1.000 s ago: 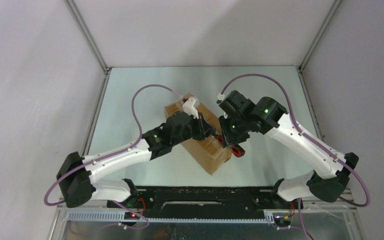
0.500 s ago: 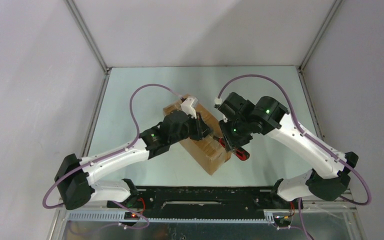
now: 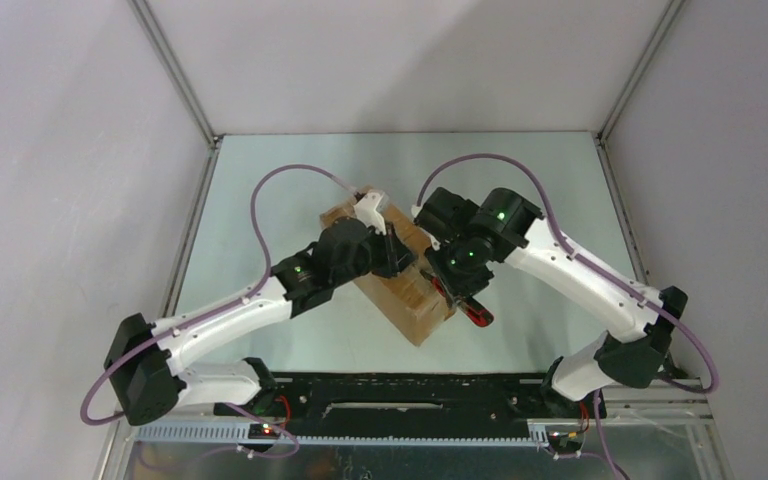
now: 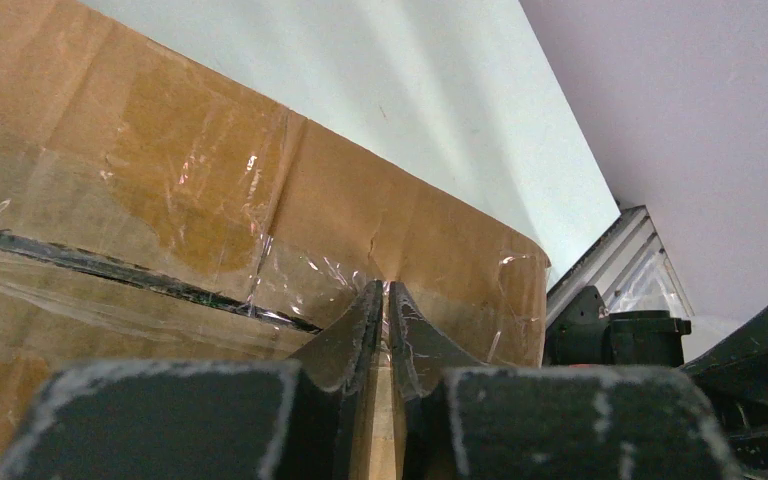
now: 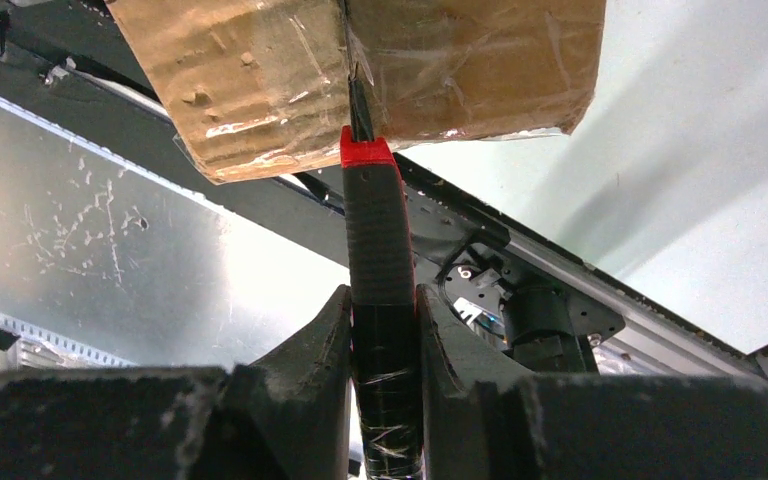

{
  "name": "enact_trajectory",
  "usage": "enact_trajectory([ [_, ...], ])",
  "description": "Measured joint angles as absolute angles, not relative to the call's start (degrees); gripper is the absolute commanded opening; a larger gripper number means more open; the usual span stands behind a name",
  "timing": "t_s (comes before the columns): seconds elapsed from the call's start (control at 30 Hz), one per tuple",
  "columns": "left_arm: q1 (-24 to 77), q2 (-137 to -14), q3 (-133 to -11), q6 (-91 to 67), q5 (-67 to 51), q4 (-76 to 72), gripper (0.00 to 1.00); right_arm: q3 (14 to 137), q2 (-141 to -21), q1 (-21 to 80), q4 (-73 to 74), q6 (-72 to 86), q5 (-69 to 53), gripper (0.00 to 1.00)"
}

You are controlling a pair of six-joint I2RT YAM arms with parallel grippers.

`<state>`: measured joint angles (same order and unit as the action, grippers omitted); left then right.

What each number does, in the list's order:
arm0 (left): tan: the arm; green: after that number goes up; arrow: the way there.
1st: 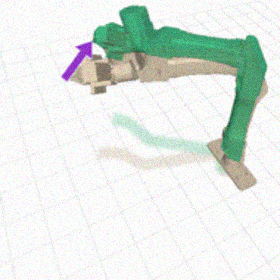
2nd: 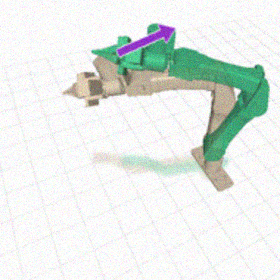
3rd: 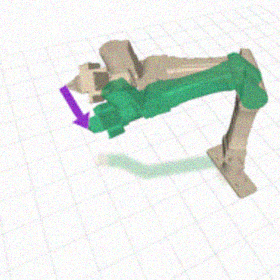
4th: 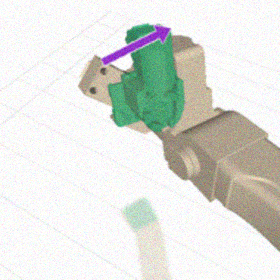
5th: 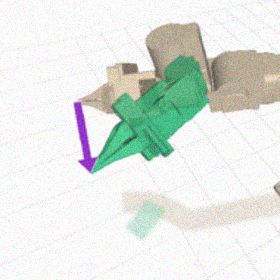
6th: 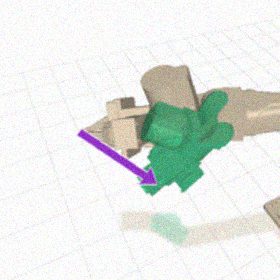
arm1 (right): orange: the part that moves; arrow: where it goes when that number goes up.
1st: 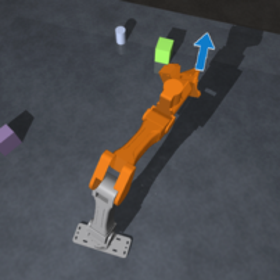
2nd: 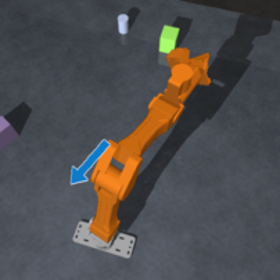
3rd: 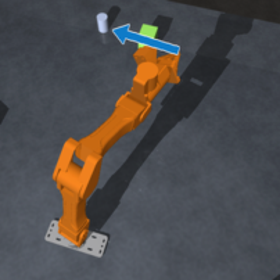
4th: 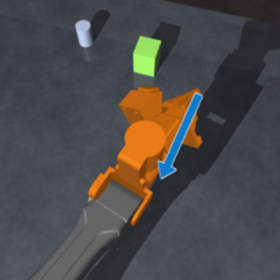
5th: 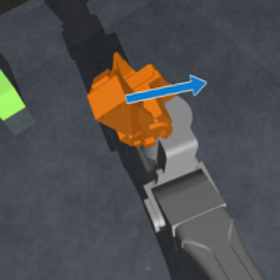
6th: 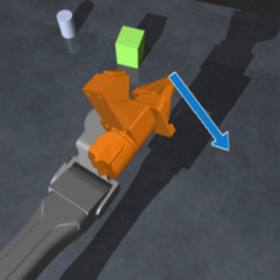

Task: Unpack the express box
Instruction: Cut the express box at the center of the board.

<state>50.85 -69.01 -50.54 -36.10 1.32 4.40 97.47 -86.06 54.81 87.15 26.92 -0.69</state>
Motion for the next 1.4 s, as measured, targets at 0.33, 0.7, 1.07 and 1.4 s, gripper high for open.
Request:
enact_trajectory([
  [0.33, 50.39, -64.9, -51.03, -36.05, 2.44, 8.97, 0.42, 99.15, -88.14, 54.63, 87.74, 26.04, -1.3, 0.0],
  [0.7, 49.32, -65.89, -52.51, -45.3, -1.85, 9.82, 0.38, 99.22, -88.14, 54.43, 88.27, 26.13, -0.86, 0.0],
  [1.07, 49.74, -65.89, -52.47, -52.64, -6.15, 6.07, 0.34, 99.22, -88.12, 54.46, 88.33, 26.33, -0.86, 0.0],
  [1.4, 50.74, -69.95, -52.49, -56.99, -8.27, 1.76, 0.29, 99.22, -88.12, 54.46, 88.31, 26.35, -0.86, 0.0],
])
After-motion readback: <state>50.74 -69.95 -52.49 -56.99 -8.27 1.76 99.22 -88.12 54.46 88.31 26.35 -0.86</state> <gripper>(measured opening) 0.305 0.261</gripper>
